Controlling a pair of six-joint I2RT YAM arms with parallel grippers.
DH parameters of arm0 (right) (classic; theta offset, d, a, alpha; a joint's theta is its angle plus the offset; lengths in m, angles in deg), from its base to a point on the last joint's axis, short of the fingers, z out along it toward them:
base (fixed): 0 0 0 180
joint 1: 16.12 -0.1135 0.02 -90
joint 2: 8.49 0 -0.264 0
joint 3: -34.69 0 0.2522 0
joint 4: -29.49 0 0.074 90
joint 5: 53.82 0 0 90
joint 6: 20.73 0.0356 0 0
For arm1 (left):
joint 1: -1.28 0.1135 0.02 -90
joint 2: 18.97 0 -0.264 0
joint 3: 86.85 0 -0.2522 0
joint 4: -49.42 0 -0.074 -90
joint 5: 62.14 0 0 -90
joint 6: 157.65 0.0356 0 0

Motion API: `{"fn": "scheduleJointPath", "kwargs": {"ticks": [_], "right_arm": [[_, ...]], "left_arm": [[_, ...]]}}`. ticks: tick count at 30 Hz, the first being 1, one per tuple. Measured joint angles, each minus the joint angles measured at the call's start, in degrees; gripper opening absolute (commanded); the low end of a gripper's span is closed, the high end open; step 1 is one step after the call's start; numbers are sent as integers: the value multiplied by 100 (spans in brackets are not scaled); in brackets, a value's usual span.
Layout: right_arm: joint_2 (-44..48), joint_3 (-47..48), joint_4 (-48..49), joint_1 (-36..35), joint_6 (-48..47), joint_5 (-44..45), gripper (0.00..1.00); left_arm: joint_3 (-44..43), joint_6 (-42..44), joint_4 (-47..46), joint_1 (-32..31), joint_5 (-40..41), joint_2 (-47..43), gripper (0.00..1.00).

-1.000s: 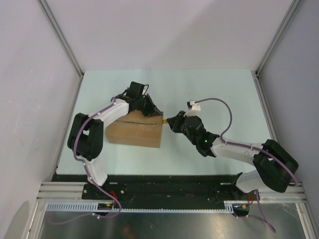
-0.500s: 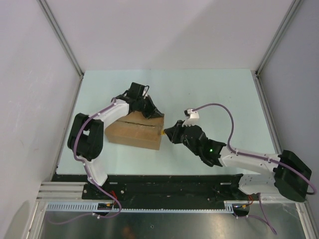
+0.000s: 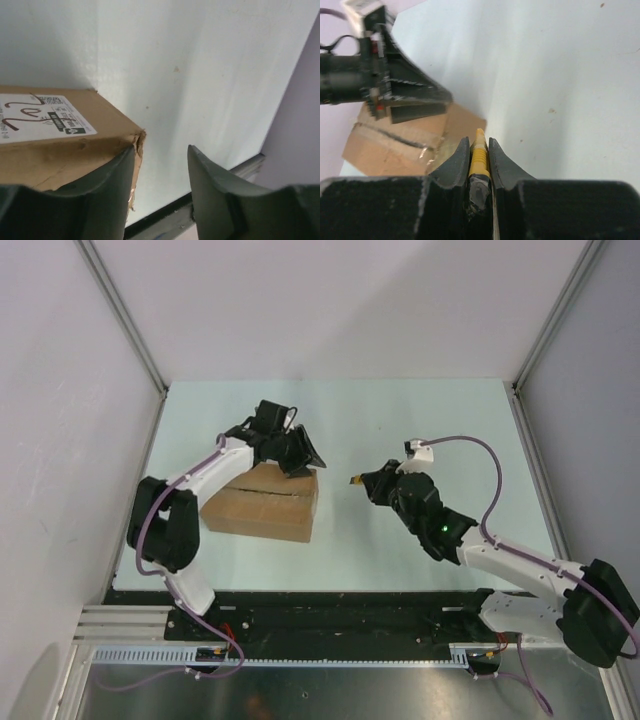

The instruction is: Unpack the express box

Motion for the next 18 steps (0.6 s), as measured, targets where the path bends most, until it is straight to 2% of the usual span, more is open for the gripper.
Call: {"fn": "scheduleJointPath", "kwargs": {"ticks": [1,3,4,7,12,17,18], "right_arm": [[-48,0,20,109,-52,-57,0],[-229,9,116,319,-140,-203,0],[-361,26,164,431,-192,-299,0],[-793,105,319,730,-345,-605,0],[-1742,590,654,1051,-699,-1196,0],[-2651,1373,1032,1193,-1001,-1823,0],[-2791,1504,1104,1213,-1036,-1926,0]], "left_arm": [[-33,103,72,0,66,-72,67],[-50,319,214,4,267,-254,72],[-55,424,306,13,367,-356,78],[-63,728,516,42,608,-662,83],[44,1082,599,74,1029,-1438,82],[1178,981,590,402,1633,-2992,75],[1486,929,629,553,1762,-3353,70]]}}
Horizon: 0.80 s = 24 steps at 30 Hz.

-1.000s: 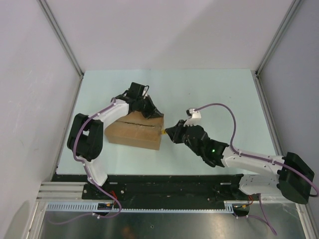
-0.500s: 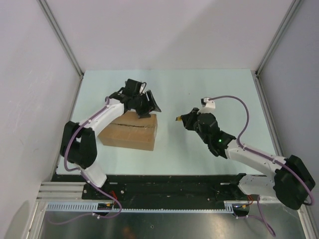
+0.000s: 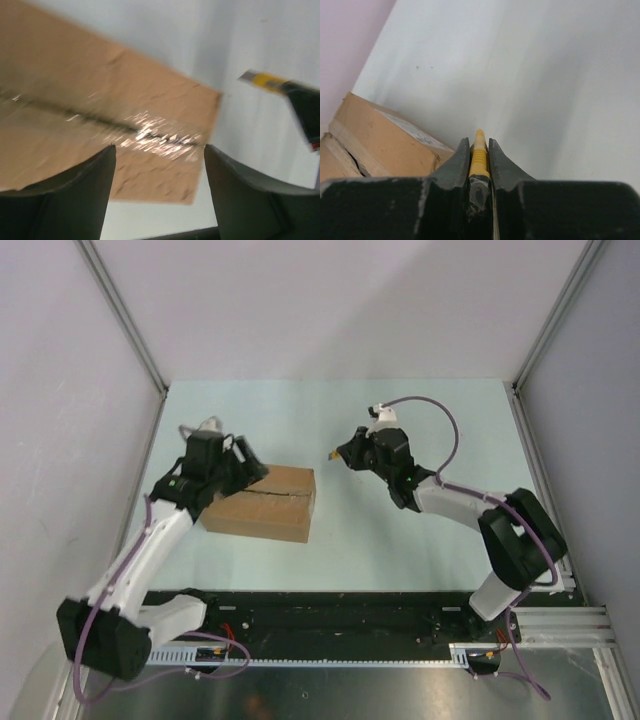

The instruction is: Unpack the express box

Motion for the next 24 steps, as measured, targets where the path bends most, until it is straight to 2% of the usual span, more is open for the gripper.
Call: {"fn": "scheduleJointPath", "kwargs": {"ticks": [2,6,10,14,24], "right_arm": [[-337,299,179,63,-61,-306,0],[-820,706,289,151,-153,-758,0],[-1058,852,354,199,-192,-1088,0],[-1220,918,361,223,-195,-1394,0],[-1423,1019,330,223,-216,-2017,0]], "left_arm": [[570,-74,166,264,260,-658,68],[1167,-232,459,339,339,-1231,64],[1661,-483,568,334,201,-1239,75],[1714,-758,372,341,101,-1261,85],[1703,-883,321,483,-129,-1322,87]]}}
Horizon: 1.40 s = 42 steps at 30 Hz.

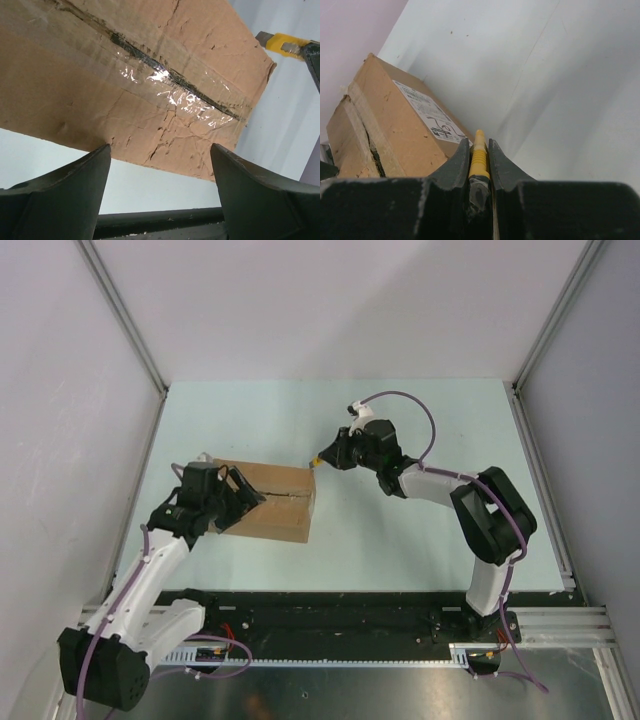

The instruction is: Unpack the express box

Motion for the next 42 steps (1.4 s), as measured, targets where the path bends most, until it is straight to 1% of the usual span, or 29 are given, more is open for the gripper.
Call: {"fn": "scheduleJointPath", "kwargs": {"ticks": [4,10,13,17,19,26,32,36,42], "right_arm": [[0,2,-17,2,-24,-9,0],[0,13,-26,2,-42,-9,0],[0,13,-31,2,-61,-28,0],[-2,24,-28,2,-70,-188,0],[-2,33,-31,2,-81,-313,0],[0,72,-216,33,-249,-750,0],[192,118,-723,46,-551,-793,0],[487,118,-1322,-87,-859,-623,0],[885,-9,-1871,-522,-1134,-286,0]], "left_arm": [[48,140,173,13,-96,-227,87],[44,396,787,13,-133,-345,86],[55,439,1036,13,-127,-413,89],[55,442,1106,22,24,-369,89],[55,442,951,70,37,-186,89],[79,452,-173,376,-133,603,89],[-57,769,-745,741,-468,1342,89],[-518,1106,-1021,940,-721,1971,89],[-1611,1770,-1513,1043,-1113,3158,88]]}}
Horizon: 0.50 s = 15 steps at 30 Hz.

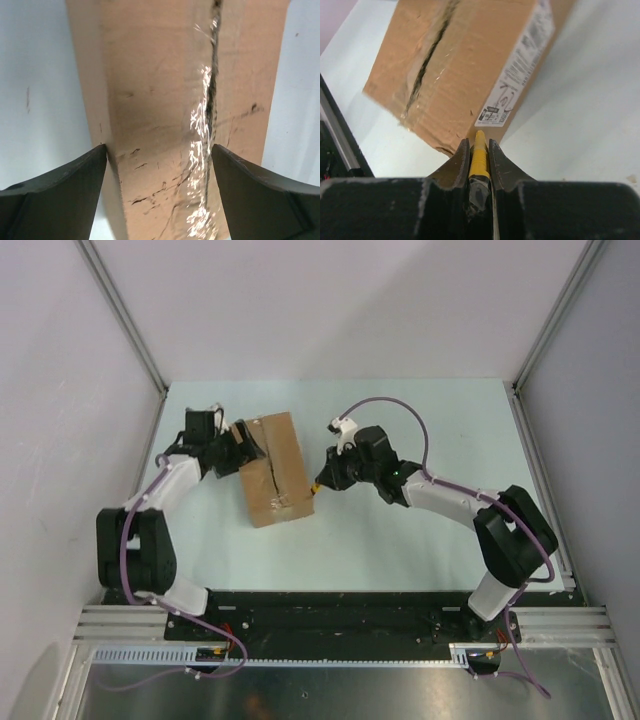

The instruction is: Unpack the express box

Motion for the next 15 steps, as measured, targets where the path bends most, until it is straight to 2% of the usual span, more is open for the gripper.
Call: {"fn": "scheduleJointPath", "kwargs": {"ticks": [7,15], "right_arm": [[94,-61,-129,-649,-42,155,0],[264,-79,-361,-769,-105,780,0]], "left_arm": [[-525,492,-619,2,-721,1051,88],[-426,743,-592,-17,-522,935,94]]}}
